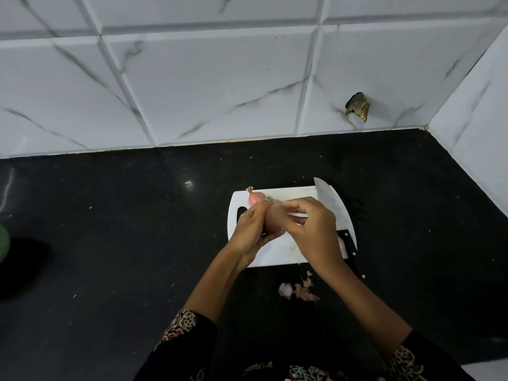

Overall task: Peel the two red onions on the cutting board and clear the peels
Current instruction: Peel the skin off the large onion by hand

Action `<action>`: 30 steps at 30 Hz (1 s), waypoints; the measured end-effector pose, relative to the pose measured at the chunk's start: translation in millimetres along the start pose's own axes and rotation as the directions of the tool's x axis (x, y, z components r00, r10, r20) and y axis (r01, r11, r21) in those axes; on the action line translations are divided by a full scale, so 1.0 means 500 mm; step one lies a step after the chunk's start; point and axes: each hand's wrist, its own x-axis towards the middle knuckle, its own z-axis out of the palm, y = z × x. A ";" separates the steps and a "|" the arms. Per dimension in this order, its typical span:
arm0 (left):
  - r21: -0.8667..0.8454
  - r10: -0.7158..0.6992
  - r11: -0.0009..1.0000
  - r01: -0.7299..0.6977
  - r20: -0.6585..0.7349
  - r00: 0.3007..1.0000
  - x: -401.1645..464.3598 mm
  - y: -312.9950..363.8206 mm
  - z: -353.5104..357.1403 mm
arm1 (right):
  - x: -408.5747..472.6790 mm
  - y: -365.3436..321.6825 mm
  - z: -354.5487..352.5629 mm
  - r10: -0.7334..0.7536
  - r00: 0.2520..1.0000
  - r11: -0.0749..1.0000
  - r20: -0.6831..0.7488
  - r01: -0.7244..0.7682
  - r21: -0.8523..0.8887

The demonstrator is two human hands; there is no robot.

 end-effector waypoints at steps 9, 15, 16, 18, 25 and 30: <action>-0.161 -0.097 0.982 0.096 0.006 0.995 -0.006 0.004 0.001 | 0.025 0.050 -0.025 0.124 0.986 0.990 -0.114 -0.130 -0.048; -0.250 -0.117 0.961 0.118 0.019 0.993 -0.006 0.002 0.001 | 0.012 0.054 -0.044 0.242 0.969 0.970 -0.049 -0.242 -0.001; -0.251 -0.115 0.961 0.116 0.021 0.993 -0.006 0.000 0.003 | 0.008 0.043 -0.042 0.228 0.973 0.974 -0.025 -0.228 0.004; -0.244 -0.102 0.964 0.106 0.032 0.994 -0.007 -0.007 0.004 | 0.001 0.026 -0.035 0.218 0.975 0.975 0.049 -0.219 0.025; -0.186 -0.066 0.980 0.074 0.049 0.997 -0.008 -0.019 0.000 | -0.030 -0.004 -0.023 0.125 0.990 0.992 0.058 -0.125 0.004; -0.142 -0.030 0.989 0.033 0.018 0.999 -0.011 -0.023 0.002 | -0.034 -0.012 -0.021 0.100 0.995 0.994 0.030 -0.098 -0.054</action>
